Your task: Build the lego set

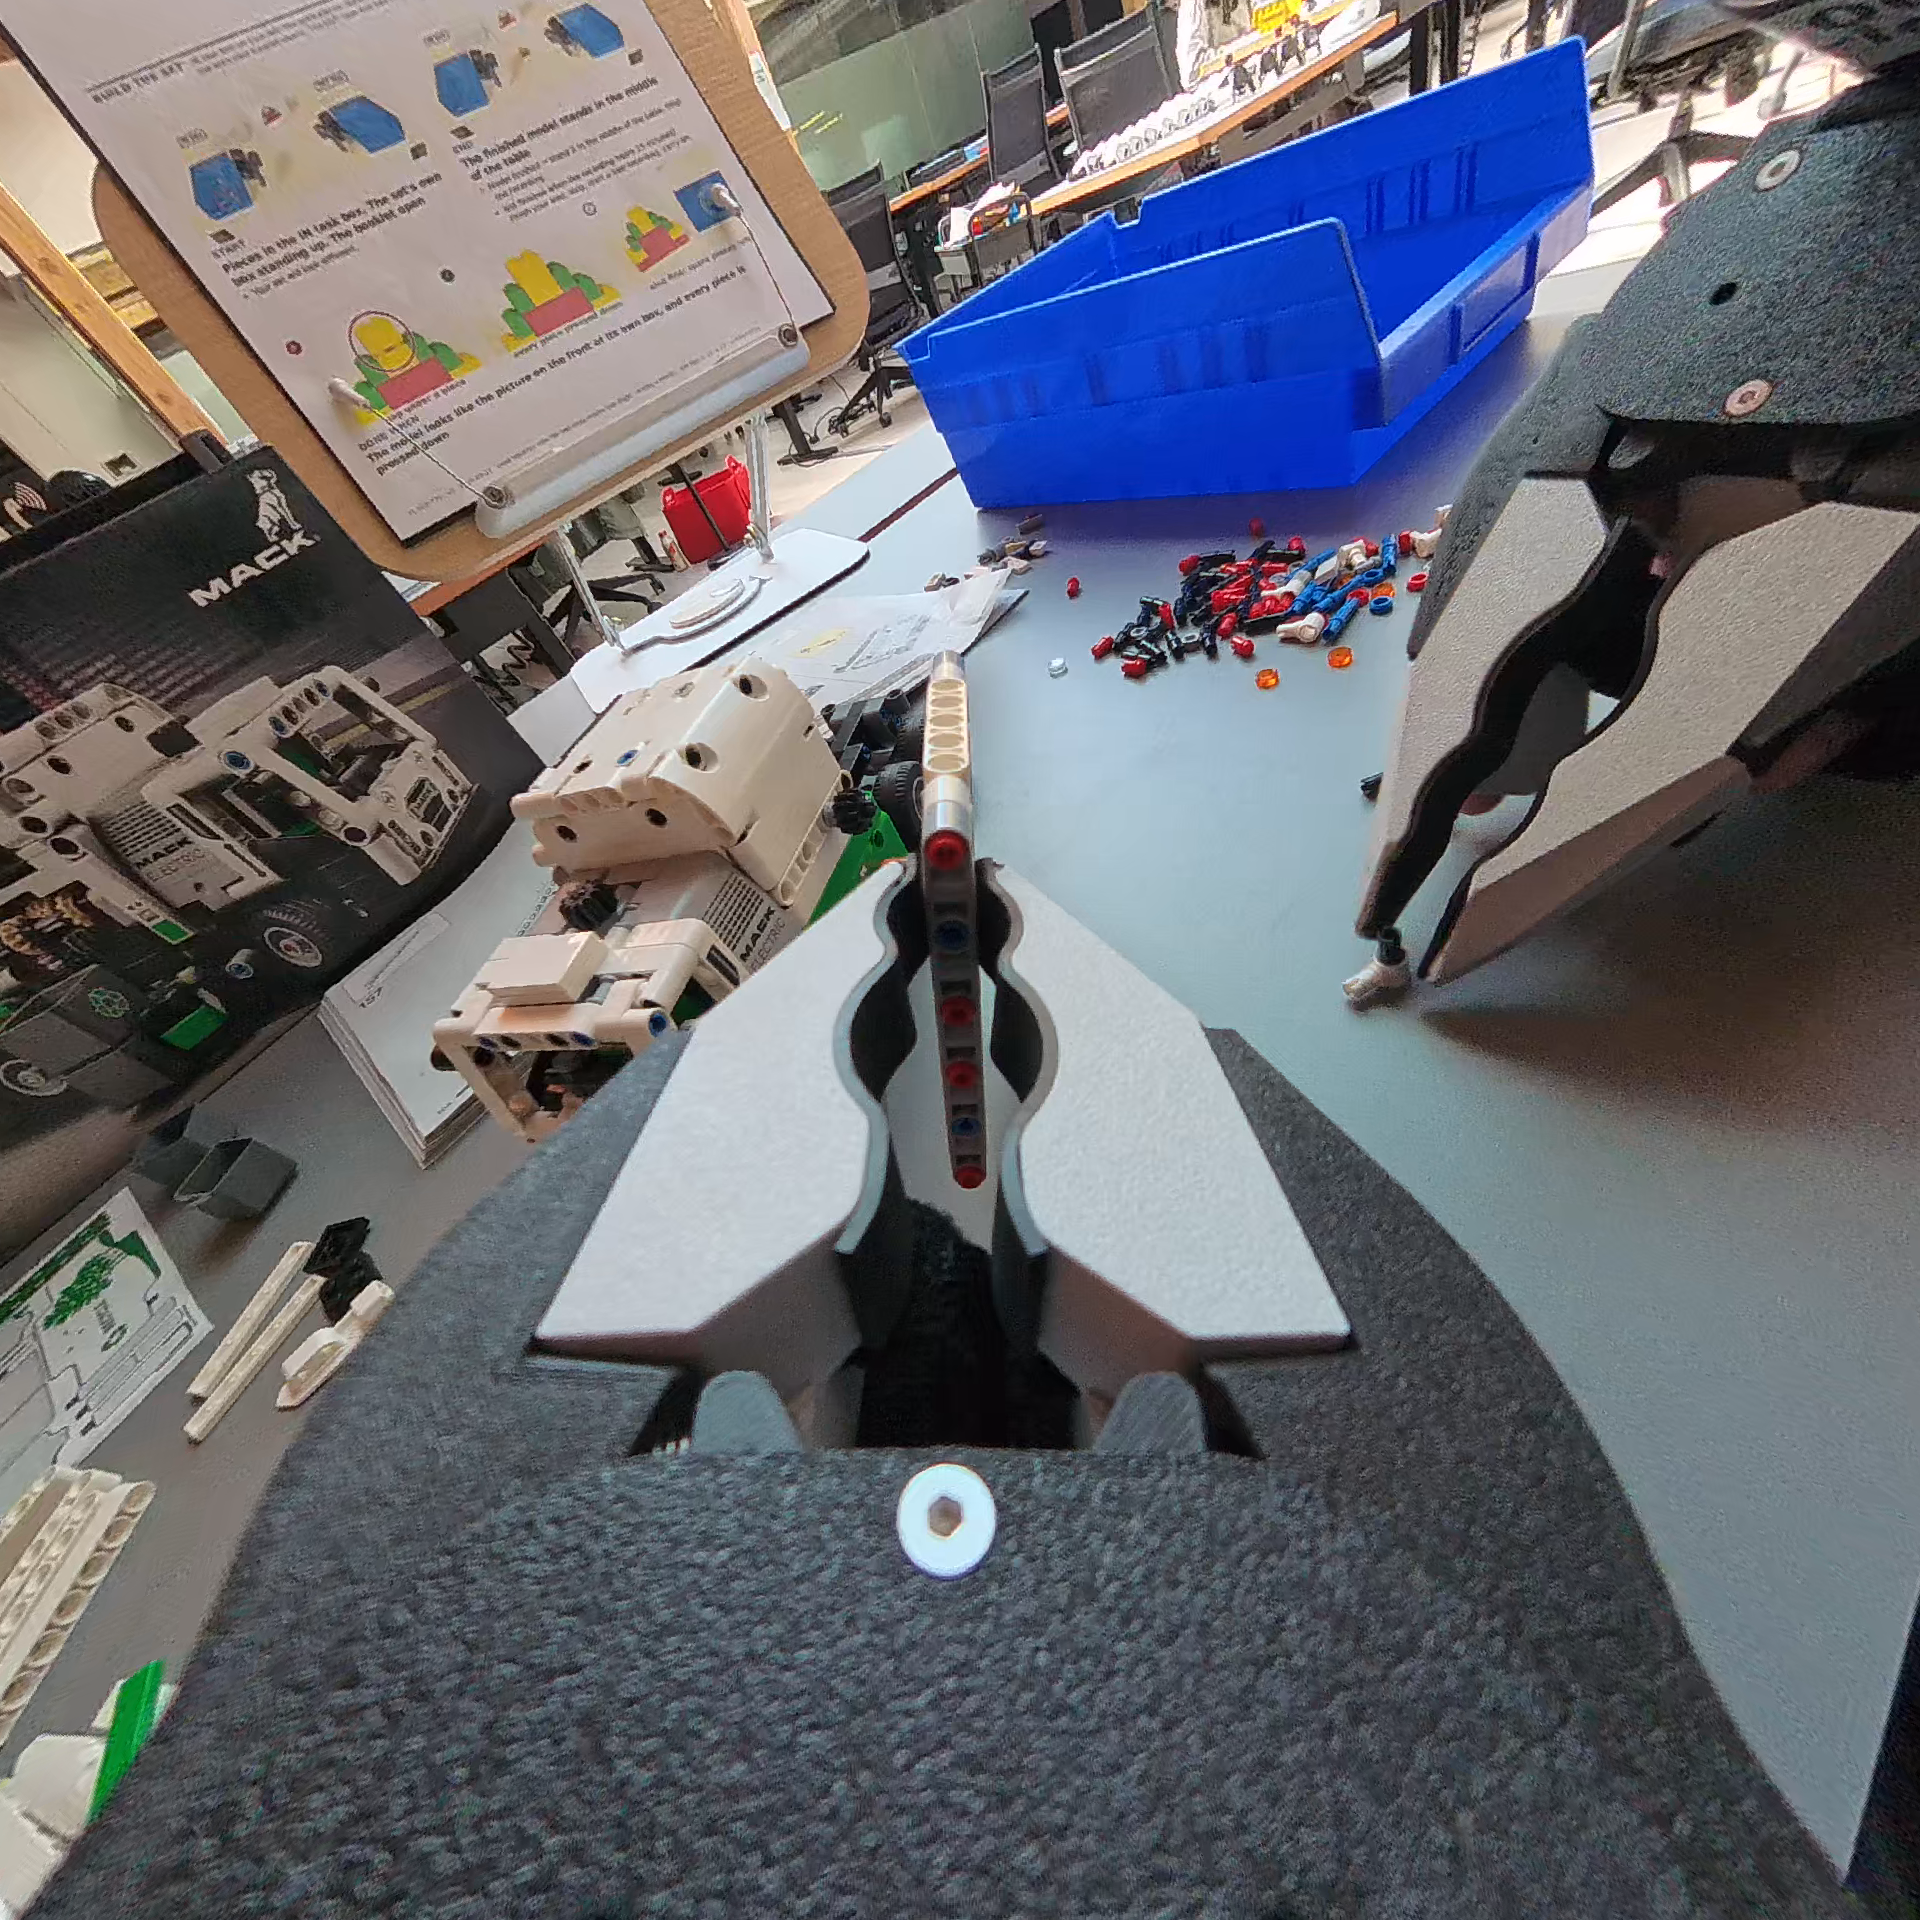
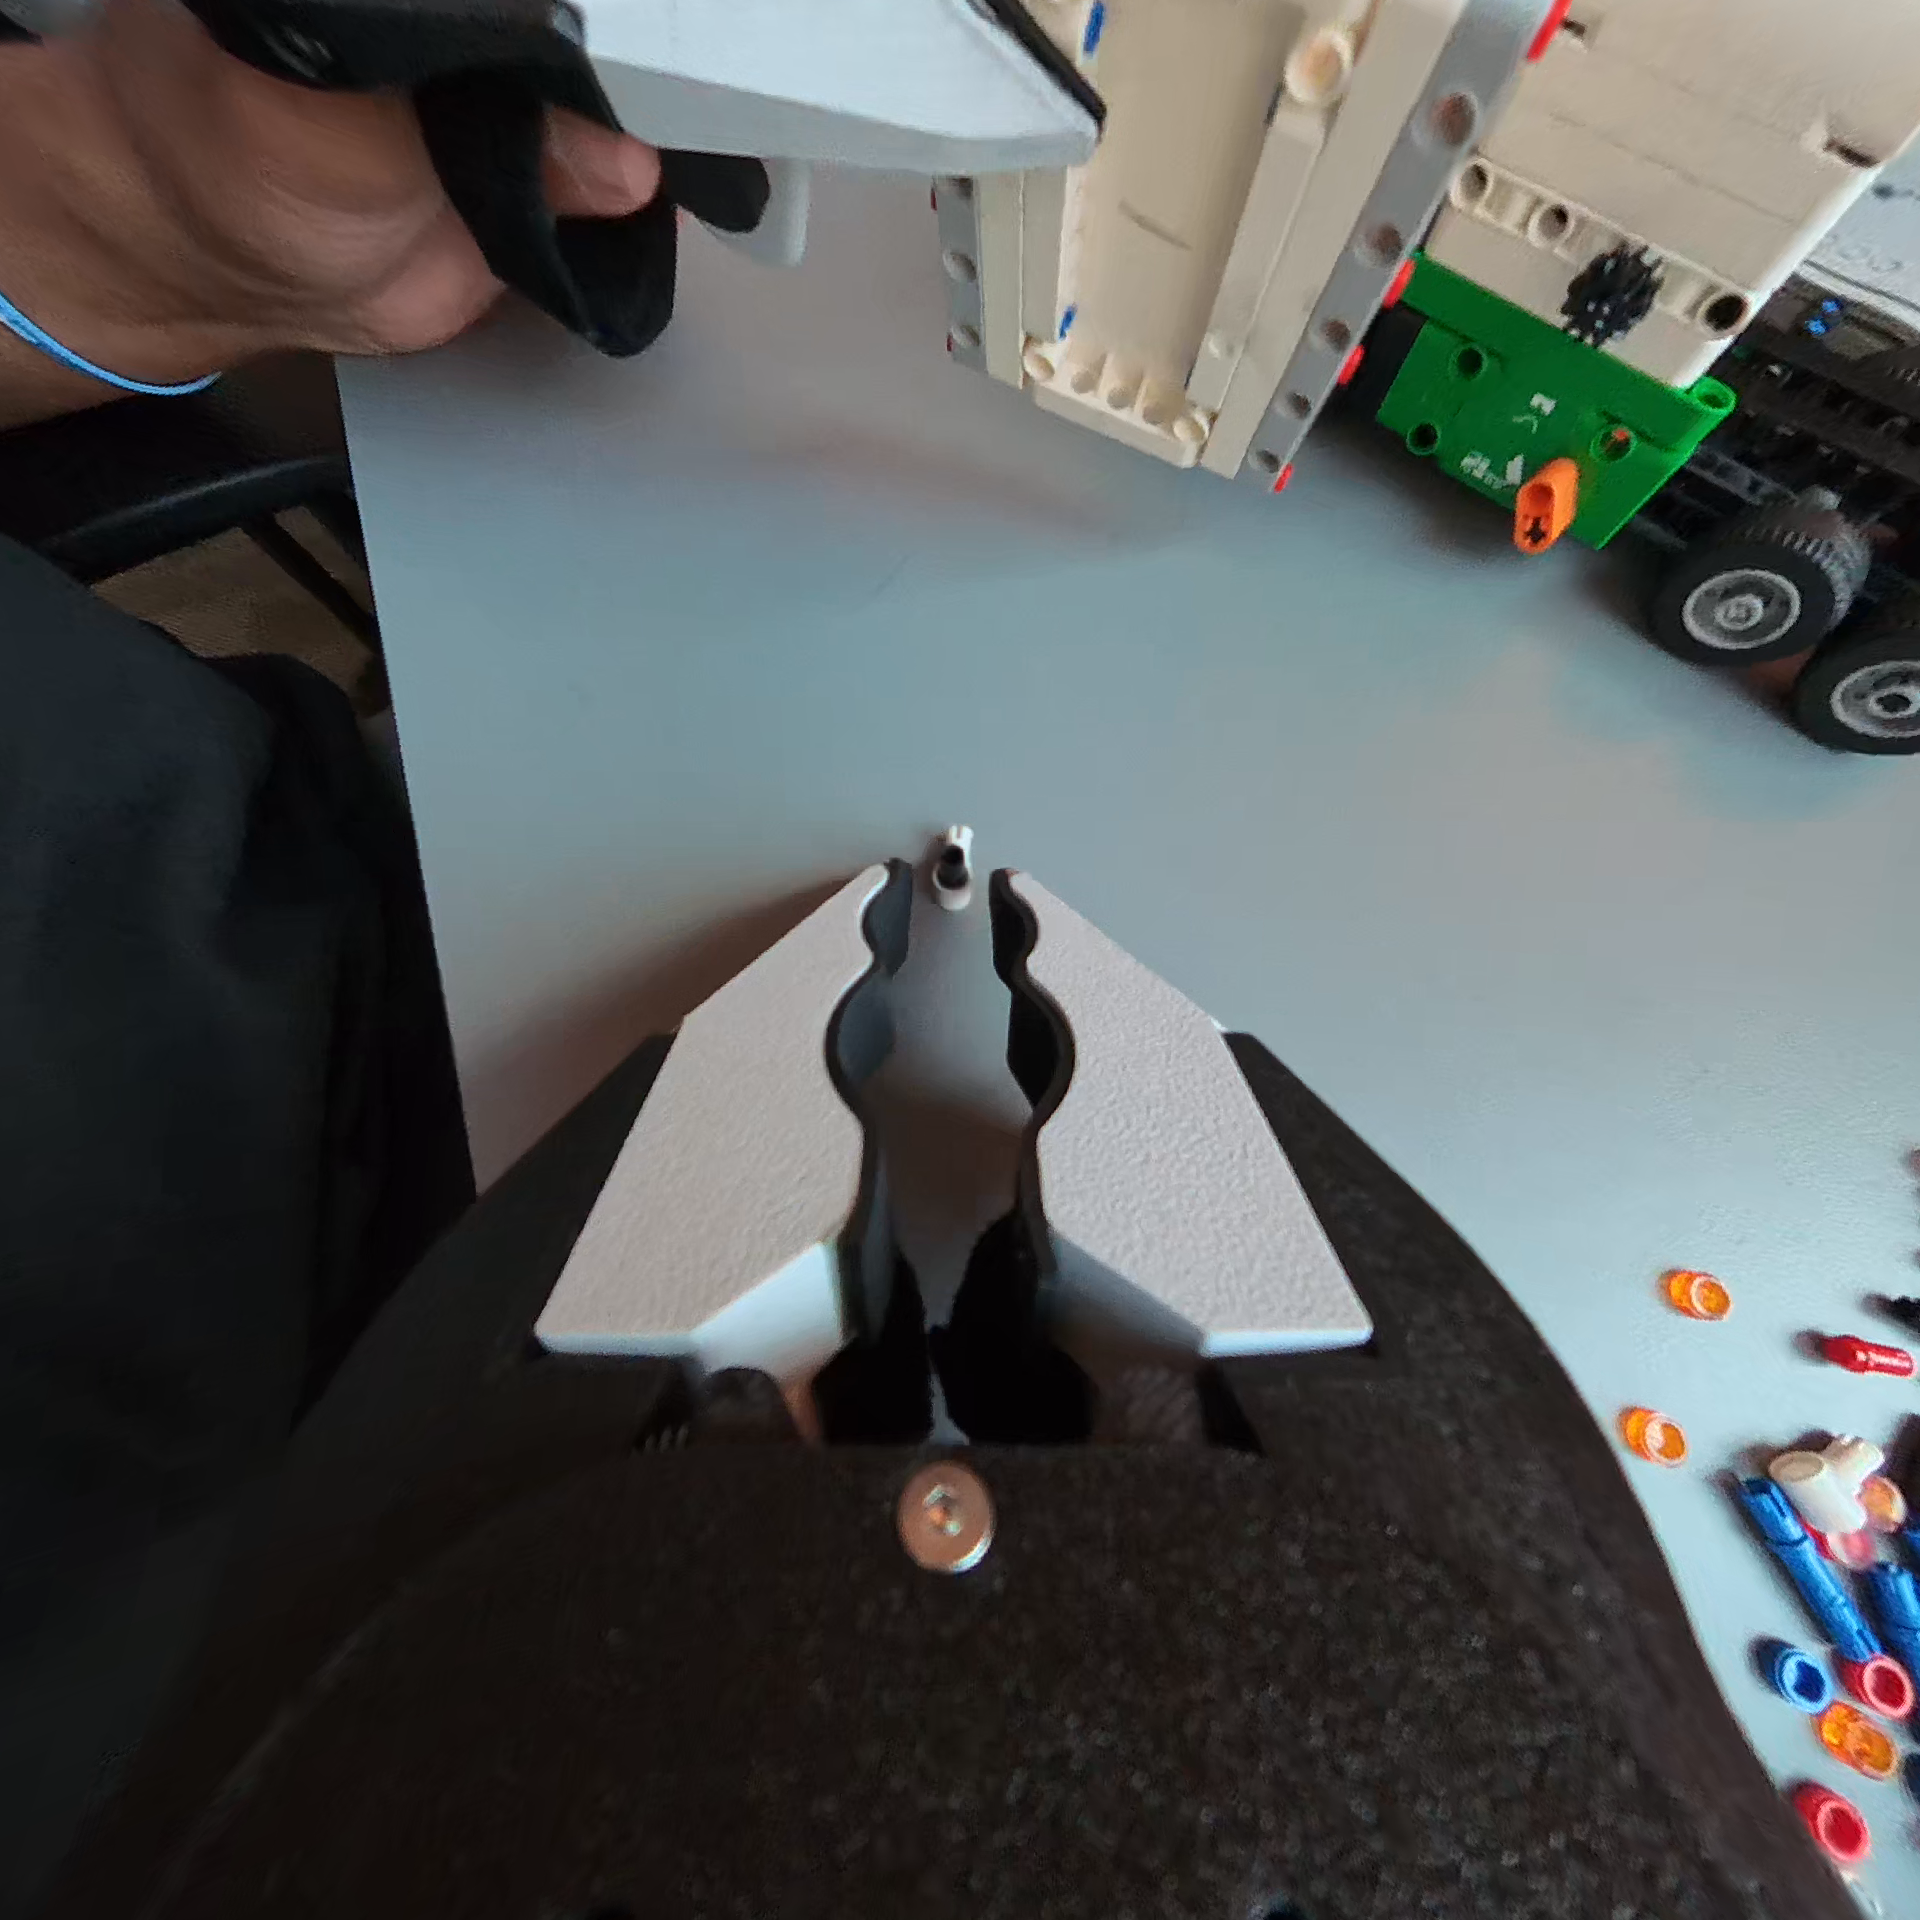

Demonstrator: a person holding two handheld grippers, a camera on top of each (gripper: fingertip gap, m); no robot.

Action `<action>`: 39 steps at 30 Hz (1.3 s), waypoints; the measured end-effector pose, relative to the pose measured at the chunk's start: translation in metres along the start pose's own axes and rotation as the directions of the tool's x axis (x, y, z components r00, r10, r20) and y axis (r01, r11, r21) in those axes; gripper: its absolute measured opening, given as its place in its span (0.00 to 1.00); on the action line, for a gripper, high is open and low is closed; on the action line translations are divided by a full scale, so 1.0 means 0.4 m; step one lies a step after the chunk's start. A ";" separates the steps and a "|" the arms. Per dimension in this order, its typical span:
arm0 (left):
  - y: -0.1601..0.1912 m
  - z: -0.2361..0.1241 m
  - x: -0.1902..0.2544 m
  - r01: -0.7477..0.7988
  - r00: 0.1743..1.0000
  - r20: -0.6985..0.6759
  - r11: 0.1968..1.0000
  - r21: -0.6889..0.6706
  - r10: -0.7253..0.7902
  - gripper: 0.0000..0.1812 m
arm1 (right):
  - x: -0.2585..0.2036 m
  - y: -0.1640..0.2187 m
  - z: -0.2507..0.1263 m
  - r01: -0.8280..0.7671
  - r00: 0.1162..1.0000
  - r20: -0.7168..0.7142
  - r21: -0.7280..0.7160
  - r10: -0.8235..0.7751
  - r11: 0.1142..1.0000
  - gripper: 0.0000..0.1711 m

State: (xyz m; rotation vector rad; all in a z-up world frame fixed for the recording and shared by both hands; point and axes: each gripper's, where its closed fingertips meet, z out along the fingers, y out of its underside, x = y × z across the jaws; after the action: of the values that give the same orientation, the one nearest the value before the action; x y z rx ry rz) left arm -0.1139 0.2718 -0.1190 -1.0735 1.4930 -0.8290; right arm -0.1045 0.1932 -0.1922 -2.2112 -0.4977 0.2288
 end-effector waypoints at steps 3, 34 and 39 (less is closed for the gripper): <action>0.001 0.000 0.000 0.005 1.000 -0.003 1.000 0.000 -0.005 0.03 | -0.003 0.008 0.016 0.031 0.999 -0.017 -0.037 -0.032 0.999 0.08; -0.011 0.003 0.016 0.022 0.999 -0.048 1.000 0.019 -0.021 0.03 | 0.021 -0.276 -0.008 -0.125 0.960 -0.178 0.414 0.215 0.902 0.03; -0.013 0.002 0.015 0.030 0.998 -0.050 0.999 0.025 -0.028 0.03 | 0.021 -0.276 -0.005 -0.096 0.957 -0.216 0.400 0.195 0.912 0.03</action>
State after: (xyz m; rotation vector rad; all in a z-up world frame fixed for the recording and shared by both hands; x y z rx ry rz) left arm -0.1124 0.2645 -0.1164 -1.0645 1.5078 -0.8988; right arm -0.1264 0.2584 -0.1054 -1.8538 -0.1285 0.1096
